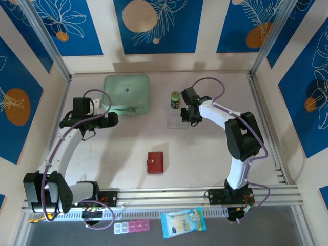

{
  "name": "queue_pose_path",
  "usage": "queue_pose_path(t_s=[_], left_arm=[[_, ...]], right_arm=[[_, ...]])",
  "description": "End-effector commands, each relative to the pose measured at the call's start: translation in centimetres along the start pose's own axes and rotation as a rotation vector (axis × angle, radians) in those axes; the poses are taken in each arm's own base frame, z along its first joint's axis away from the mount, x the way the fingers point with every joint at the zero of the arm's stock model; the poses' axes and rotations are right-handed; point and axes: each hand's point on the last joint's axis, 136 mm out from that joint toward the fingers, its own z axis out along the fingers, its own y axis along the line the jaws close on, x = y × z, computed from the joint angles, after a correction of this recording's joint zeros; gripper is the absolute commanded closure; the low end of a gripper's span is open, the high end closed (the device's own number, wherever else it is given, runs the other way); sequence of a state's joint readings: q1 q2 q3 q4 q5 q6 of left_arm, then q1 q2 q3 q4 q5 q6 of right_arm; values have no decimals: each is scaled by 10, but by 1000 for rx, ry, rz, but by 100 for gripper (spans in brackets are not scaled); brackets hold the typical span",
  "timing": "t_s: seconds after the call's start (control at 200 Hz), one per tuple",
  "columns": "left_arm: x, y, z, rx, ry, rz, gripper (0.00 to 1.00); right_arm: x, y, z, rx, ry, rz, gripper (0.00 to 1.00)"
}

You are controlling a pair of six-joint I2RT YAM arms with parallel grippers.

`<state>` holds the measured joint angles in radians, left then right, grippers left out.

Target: Take the credit cards out of the card holder

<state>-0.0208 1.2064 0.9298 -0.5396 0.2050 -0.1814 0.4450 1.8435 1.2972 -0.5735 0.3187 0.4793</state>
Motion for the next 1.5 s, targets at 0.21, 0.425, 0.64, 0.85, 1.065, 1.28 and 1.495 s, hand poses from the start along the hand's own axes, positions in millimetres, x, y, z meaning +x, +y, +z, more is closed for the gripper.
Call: queue_pose_path(t_s=[0.21, 0.425, 0.64, 0.85, 1.065, 1.28, 1.495], left_arm=[[6, -7, 5, 37, 19, -2, 0], [8, -11, 8, 56, 42, 3, 1], [8, -7, 8, 35, 42, 23, 1], [7, -7, 7, 28, 40, 31, 0], [7, -1, 4, -8, 31, 39, 0], [7, -1, 3, -7, 31, 40, 0], [6, 0, 0, -20, 19, 46, 0]], right_arm=[[0, 8, -39, -21, -36, -18, 78], [28, 45, -56, -165, 4, -162, 69], [78, 108, -81, -445, 57, -508, 53], [130, 172, -93, -665, 182, -713, 47], [192, 236, -91, -791, 320, -898, 41], [221, 256, -62, -760, 417, -960, 33], [224, 238, -40, -701, 474, -924, 18]])
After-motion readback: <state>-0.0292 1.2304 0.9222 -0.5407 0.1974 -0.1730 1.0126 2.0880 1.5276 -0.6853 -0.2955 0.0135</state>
